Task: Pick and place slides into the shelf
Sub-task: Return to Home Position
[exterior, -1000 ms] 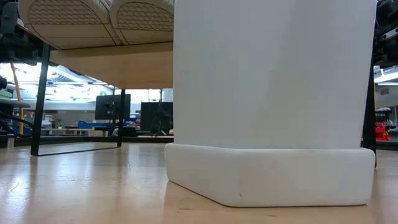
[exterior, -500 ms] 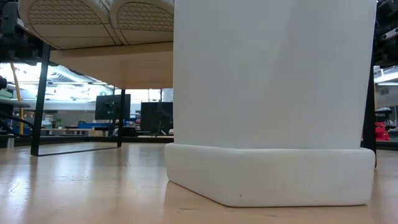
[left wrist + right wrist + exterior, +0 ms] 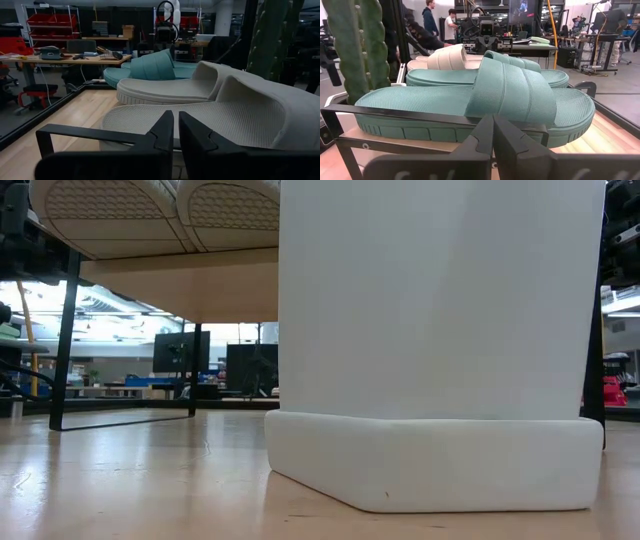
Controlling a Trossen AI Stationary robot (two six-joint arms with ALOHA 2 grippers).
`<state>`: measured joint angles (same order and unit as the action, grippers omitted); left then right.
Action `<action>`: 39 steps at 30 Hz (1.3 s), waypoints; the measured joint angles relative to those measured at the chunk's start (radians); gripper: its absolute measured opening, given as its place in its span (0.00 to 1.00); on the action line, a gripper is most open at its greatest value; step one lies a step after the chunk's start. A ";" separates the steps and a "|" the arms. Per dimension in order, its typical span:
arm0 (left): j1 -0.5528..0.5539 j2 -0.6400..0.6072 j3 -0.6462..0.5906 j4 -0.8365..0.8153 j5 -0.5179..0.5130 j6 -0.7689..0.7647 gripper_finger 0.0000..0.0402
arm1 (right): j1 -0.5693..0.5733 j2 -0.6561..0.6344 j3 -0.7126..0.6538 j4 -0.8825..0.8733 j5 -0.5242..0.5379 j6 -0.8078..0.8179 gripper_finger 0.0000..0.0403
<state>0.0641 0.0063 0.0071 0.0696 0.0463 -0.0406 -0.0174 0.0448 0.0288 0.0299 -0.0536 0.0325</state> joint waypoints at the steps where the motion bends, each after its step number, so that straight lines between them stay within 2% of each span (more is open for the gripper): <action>1: 0.000 0.000 0.000 0.000 0.000 0.000 0.08 | 0.000 0.000 0.000 0.000 0.000 0.000 0.03; 9: 0.000 0.000 0.000 0.000 0.000 0.000 0.06 | 0.000 0.000 0.000 0.000 0.000 -0.001 0.03; 21: 0.000 0.000 0.000 0.000 0.000 0.000 0.10 | 0.000 0.000 0.000 0.000 0.000 -0.001 0.03; 39: 0.000 0.000 0.000 0.000 0.000 0.000 0.07 | 0.000 0.000 0.000 0.000 0.000 -0.001 0.03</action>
<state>0.0643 0.0059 0.0071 0.0699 0.0463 -0.0406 -0.0174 0.0452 0.0292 0.0296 -0.0532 0.0311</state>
